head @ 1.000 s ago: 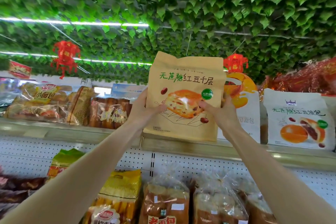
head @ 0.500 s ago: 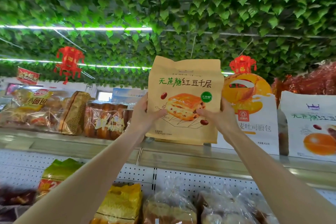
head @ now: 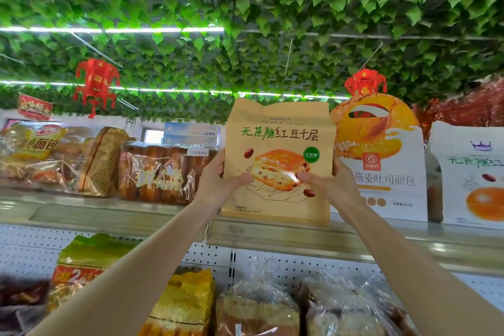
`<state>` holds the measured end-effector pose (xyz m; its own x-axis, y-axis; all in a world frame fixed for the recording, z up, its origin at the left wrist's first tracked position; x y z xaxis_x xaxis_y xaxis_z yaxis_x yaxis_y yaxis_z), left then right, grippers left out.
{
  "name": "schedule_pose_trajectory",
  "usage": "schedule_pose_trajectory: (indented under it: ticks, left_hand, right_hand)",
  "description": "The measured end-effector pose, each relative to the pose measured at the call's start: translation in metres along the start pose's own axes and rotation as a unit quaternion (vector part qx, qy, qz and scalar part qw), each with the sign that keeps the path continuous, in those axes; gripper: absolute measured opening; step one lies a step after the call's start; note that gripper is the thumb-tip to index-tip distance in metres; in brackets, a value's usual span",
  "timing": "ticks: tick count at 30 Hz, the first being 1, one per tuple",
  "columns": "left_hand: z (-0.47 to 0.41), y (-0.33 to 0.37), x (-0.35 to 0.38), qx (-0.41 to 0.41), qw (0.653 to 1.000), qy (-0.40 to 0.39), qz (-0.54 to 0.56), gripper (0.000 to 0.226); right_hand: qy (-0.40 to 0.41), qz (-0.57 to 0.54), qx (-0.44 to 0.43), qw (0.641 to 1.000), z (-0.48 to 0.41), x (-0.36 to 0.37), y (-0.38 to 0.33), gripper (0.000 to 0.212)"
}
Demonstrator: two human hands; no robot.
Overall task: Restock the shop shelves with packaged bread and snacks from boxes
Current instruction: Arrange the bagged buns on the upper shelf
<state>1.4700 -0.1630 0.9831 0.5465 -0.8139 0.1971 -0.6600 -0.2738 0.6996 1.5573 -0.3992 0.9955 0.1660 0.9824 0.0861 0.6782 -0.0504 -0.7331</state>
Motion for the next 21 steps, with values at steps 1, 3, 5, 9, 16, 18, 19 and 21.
schedule_pose_trajectory:
  ticks: [1, 3, 5, 9, 16, 18, 19, 21]
  left_hand:
    - [0.000, -0.002, 0.001, 0.002, 1.000, -0.007, -0.005, 0.058]
    - [0.001, -0.004, 0.001, 0.007, 0.999, -0.020, -0.024, 0.058]
    - [0.001, -0.007, 0.001, 0.011, 0.998, -0.028, -0.048, 0.062]
    - [-0.001, -0.008, -0.002, 0.022, 0.996, -0.042, -0.076, 0.067]
    - [0.005, 0.005, -0.008, 0.054, 0.986, -0.068, -0.142, 0.102]
    - [0.006, 0.010, -0.007, 0.076, 0.981, -0.080, -0.162, 0.100]
    - [0.006, 0.011, -0.007, 0.082, 0.979, -0.081, -0.170, 0.099]
    - [0.004, 0.010, -0.005, 0.092, 0.975, -0.077, -0.188, 0.097]
  right_hand:
    - [-0.005, -0.002, 0.009, 1.000, 0.002, 0.000, 0.002, 0.063]
    - [-0.015, -0.017, 0.022, 0.999, 0.004, 0.000, 0.004, 0.063]
    - [-0.019, -0.019, 0.017, 1.000, 0.006, -0.001, 0.003, 0.060]
    - [-0.025, 0.023, -0.023, 0.999, 0.009, -0.003, -0.006, 0.073]
    - [-0.042, 0.132, -0.092, 0.986, 0.021, -0.013, -0.020, 0.108]
    - [-0.053, 0.159, -0.117, 0.979, 0.023, -0.013, -0.022, 0.105]
    - [-0.059, 0.169, -0.124, 0.976, 0.023, -0.013, -0.022, 0.103]
    - [-0.066, 0.191, -0.127, 0.971, 0.022, -0.012, -0.020, 0.099]
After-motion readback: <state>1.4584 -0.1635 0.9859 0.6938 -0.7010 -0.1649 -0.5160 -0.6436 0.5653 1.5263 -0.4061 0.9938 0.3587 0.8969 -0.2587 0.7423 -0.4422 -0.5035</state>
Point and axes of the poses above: each hand's wrist, its own z-axis away from the middle knuckle, its own x-axis out of the palm, y = z × x, the point moved 6 cm from there along -z, towards the middle knuckle, and after that the axes turned 14 degrees about y, right-handed, at the moved point
